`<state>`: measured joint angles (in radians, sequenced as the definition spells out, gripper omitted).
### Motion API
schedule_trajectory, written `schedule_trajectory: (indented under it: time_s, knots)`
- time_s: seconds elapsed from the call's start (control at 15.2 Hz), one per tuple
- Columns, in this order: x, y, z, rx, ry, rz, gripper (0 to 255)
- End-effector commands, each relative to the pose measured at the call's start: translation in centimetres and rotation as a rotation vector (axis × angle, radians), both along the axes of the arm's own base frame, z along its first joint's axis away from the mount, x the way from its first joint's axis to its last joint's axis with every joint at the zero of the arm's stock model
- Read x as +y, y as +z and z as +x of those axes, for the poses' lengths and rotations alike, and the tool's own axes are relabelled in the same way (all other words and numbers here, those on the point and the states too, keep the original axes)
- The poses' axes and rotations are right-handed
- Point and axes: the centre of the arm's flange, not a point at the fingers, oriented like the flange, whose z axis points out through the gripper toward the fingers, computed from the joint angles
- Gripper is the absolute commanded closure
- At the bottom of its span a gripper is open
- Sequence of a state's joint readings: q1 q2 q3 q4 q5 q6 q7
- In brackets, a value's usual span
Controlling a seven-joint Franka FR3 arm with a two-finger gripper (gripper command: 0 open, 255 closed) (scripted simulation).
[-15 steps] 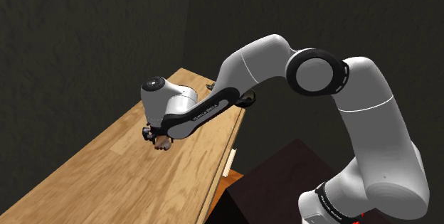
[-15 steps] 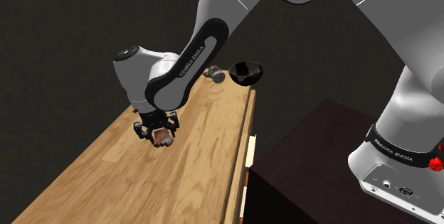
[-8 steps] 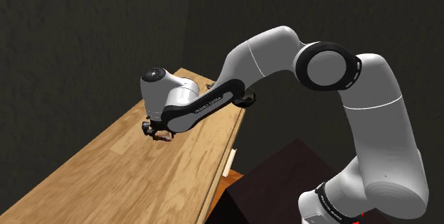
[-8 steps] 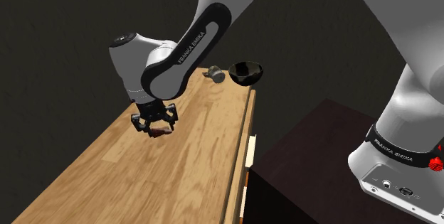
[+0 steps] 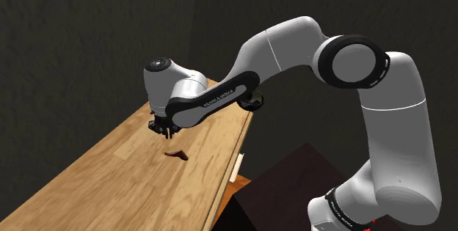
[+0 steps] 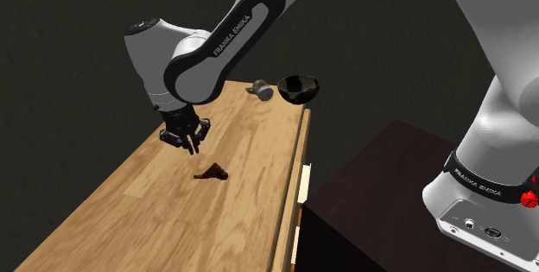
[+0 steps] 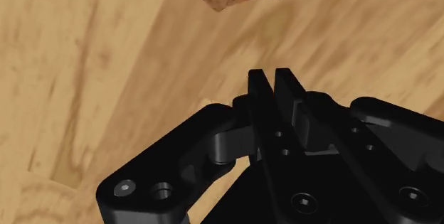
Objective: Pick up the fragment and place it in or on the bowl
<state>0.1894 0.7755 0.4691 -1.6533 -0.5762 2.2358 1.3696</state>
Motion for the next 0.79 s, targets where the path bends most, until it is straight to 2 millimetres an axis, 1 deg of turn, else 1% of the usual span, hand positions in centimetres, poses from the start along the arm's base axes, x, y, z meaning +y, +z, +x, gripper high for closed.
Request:
schedule_trajectory:
  time_s: [0.0, 0.07, 0.13, 0.2, 0.4, 0.66, 0.73]
  knots:
    - [-0.1, 1.1, 0.1, 0.0, 0.0, 0.0, 255]
    - [-0.1, 1.6, 0.1, 0.0, 0.0, 0.0, 255]
    - [-0.2, 1.0, 0.1, 0.0, 0.0, 0.0, 255]
    - [-0.2, 1.0, 0.1, 0.0, 0.0, 0.0, 0]
    - [-0.6, -1.1, -2.1, 0.09, 0.303, 0.081, 0]
    - [-1.9, -3.7, -4.9, 0.21, 0.708, 0.188, 0]
    - [-2.1, -3.9, -5.2, 0.222, 0.749, 0.199, 0]
